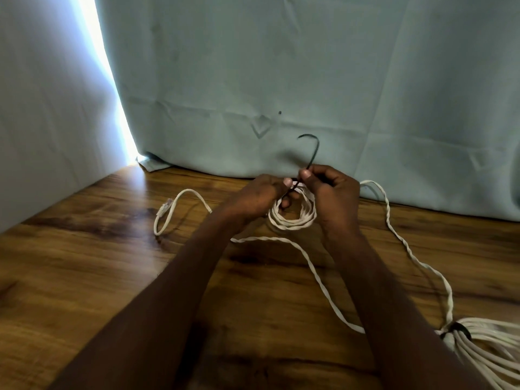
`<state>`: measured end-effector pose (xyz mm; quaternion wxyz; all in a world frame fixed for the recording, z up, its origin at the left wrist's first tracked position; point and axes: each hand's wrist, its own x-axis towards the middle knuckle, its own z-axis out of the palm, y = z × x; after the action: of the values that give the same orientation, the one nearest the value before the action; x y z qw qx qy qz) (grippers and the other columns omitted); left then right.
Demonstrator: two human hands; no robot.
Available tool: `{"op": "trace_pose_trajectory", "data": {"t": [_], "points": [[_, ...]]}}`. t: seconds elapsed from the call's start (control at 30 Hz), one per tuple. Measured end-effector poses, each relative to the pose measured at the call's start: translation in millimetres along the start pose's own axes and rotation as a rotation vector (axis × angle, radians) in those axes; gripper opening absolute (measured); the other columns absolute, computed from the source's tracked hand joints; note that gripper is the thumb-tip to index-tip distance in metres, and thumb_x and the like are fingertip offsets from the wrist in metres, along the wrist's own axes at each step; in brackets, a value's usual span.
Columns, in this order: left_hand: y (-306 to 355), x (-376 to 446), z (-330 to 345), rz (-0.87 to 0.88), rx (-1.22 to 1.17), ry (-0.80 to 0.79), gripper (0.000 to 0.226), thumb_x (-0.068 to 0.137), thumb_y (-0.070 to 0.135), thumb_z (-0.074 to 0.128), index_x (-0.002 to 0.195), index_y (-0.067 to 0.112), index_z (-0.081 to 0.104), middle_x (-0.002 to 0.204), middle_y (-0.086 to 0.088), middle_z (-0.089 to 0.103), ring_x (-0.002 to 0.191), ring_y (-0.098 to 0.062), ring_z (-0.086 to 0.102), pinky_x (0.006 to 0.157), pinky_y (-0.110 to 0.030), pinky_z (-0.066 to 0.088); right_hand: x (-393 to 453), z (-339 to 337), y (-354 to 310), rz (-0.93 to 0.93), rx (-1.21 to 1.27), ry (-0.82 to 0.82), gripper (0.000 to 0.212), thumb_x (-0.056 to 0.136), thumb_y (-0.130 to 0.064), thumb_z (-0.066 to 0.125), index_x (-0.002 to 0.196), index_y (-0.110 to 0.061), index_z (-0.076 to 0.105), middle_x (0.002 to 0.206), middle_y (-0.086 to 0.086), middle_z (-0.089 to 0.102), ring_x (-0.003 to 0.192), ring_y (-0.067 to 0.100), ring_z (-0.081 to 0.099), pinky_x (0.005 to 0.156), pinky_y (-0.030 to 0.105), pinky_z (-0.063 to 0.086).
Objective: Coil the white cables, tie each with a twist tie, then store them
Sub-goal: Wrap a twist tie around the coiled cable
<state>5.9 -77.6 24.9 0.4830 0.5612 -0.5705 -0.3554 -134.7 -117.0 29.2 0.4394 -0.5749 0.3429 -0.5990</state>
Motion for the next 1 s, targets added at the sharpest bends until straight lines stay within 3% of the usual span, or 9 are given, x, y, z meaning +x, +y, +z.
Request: {"op": "trace_pose_trajectory", "data": {"t": [0.17,0.33,0.4,0.47,0.6,0.73,0.8,0.87,1.0], "points": [[-1,6,14,0.192,0.434,0.002,0.024,0.109,0.020,0.048,0.111,0.006,0.068,0.082,0.003,0.063,0.069,-0.006,0.055,0.070,-0.030,0.043,4,-1,6,0.084,0.041,0.088,0.005,0.084,-0.002,0.080,0.085,-0.007,0.080,0.082,0.016,0.077,0.073,0.025,0.071,0.078,0.046,0.062],[4,1,14,0.273,0.597,-0.079,0.025,0.108,0.020,0.051,0.127,0.007,0.059,0.102,0.002,0.060,0.090,-0.011,0.055,0.066,-0.008,0.037,5,-5,4,0.100,-0.001,0.042,0.011,0.083,-0.002,0.080,0.080,-0.013,0.080,0.080,0.009,0.077,0.075,0.017,0.073,0.078,0.035,0.061],[3,0,14,0.303,0.628,-0.104,0.037,0.105,0.021,0.058,0.139,0.009,0.055,0.122,-0.002,0.064,0.111,-0.016,0.059,0.088,-0.019,0.046,7,-7,3,0.174,0.004,-0.021,0.010,0.084,-0.002,0.079,0.079,-0.011,0.078,0.076,0.007,0.076,0.072,0.016,0.074,0.077,0.033,0.062],[-3,2,15,0.357,0.662,-0.044,0.041,0.102,0.020,0.062,0.141,0.011,0.055,0.133,-0.008,0.066,0.122,-0.025,0.060,0.100,-0.034,0.046,8,-8,4,0.314,0.126,-0.053,0.008,0.084,0.001,0.076,0.080,-0.006,0.077,0.074,0.014,0.074,0.067,0.024,0.073,0.077,0.041,0.061],[-6,4,20,0.444,0.699,0.135,0.034,0.101,0.019,0.063,0.132,0.008,0.057,0.119,-0.014,0.071,0.112,-0.033,0.065,0.088,-0.035,0.047,11,-12,2,0.501,0.345,-0.105,0.014,0.083,0.006,0.068,0.097,0.007,0.071,0.077,0.019,0.070,0.062,0.027,0.068,0.070,0.038,0.059],[-1,-2,25,0.522,0.646,0.233,0.050,0.097,0.019,0.068,0.140,0.014,0.044,0.081,0.000,0.063,0.074,-0.024,0.063,0.066,-0.036,0.043,14,-13,2,0.576,0.441,-0.167,0.029,0.078,0.004,0.067,0.107,0.008,0.066,0.090,0.023,0.066,0.065,0.028,0.066,0.078,0.039,0.055],[-2,-1,24,0.604,0.664,0.231,0.041,0.095,0.016,0.065,0.134,0.015,0.052,0.089,-0.001,0.070,0.081,-0.025,0.068,0.070,-0.039,0.050,12,-15,0,0.591,0.449,-0.218,0.014,0.088,0.003,0.054,0.095,0.006,0.066,0.079,0.018,0.067,0.056,0.022,0.066,0.062,0.030,0.058],[-3,-2,24,0.649,0.667,0.247,0.030,0.092,0.015,0.062,0.122,0.016,0.059,0.100,-0.002,0.074,0.091,-0.026,0.071,0.075,-0.044,0.053,13,-16,-1,0.606,0.458,-0.222,0.018,0.090,0.002,0.046,0.089,0.005,0.064,0.067,0.013,0.064,0.047,0.016,0.062,0.051,0.025,0.054],[-4,0,26,0.620,0.655,0.308,0.024,0.089,0.010,0.063,0.112,0.015,0.057,0.094,-0.003,0.072,0.085,-0.027,0.068,0.072,-0.045,0.052,11,-13,-3,0.565,0.338,-0.134,0.041,0.043,-0.013,0.067,0.082,0.002,0.066,0.066,0.011,0.056,0.054,0.018,0.049,0.061,0.029,0.040]]}}
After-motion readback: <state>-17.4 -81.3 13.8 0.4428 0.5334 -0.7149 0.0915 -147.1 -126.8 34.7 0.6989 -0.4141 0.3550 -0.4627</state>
